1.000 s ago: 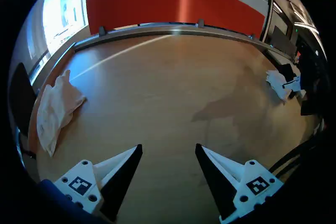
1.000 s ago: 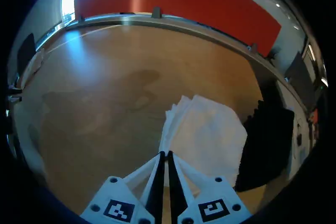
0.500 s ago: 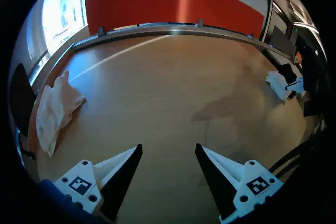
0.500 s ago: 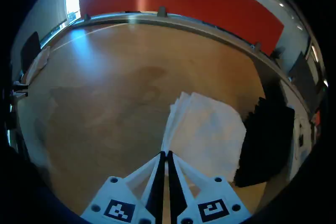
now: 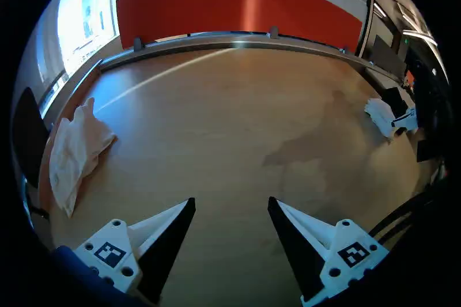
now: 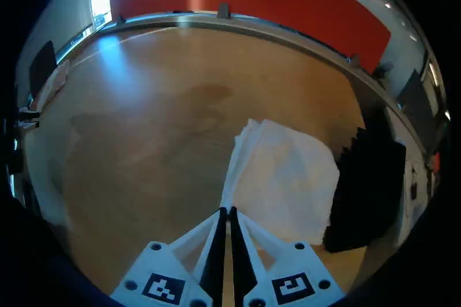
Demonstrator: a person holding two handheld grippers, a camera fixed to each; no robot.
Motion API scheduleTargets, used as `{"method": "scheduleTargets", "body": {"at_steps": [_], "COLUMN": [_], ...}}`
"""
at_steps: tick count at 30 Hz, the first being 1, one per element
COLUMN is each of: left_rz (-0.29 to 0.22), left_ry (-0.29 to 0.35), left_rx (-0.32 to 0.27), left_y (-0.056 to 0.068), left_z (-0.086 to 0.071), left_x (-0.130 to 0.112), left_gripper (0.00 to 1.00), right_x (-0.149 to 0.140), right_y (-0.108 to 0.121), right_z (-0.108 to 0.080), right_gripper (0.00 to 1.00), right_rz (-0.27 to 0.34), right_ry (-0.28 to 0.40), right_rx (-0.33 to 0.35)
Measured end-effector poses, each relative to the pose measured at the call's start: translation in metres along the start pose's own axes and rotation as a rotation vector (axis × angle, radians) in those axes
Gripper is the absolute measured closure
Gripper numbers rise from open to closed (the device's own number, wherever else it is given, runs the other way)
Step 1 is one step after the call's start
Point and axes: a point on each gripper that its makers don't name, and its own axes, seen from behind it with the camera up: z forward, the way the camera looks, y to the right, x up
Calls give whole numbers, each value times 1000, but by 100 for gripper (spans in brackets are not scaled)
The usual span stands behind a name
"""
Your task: Fold towel
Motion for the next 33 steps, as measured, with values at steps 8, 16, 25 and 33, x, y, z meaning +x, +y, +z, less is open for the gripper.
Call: {"method": "scheduleTargets", "body": {"at_steps": [8,16,25,33], "left_rz": [-3,-1,-2,-8], "left_ry": [-1,2,12,31], "left_rx": [1,-4,-7,-5], "left_y": [-1,1,1,-2], "left_z": [0,1,0,-1], "left_x": [1,3,6,13], "left_gripper": [6,6,7,6], "right_x": [0,8,14,34], "right_y": [-2,-6,-6,-6], "right_z": [-3,-8,-14,-26], "right_gripper": [39,0,0,0], "right_rz": [12,52,97,134], "right_ry": [25,72,117,214], "right_rx": [-12,-8,-21,-56]}}
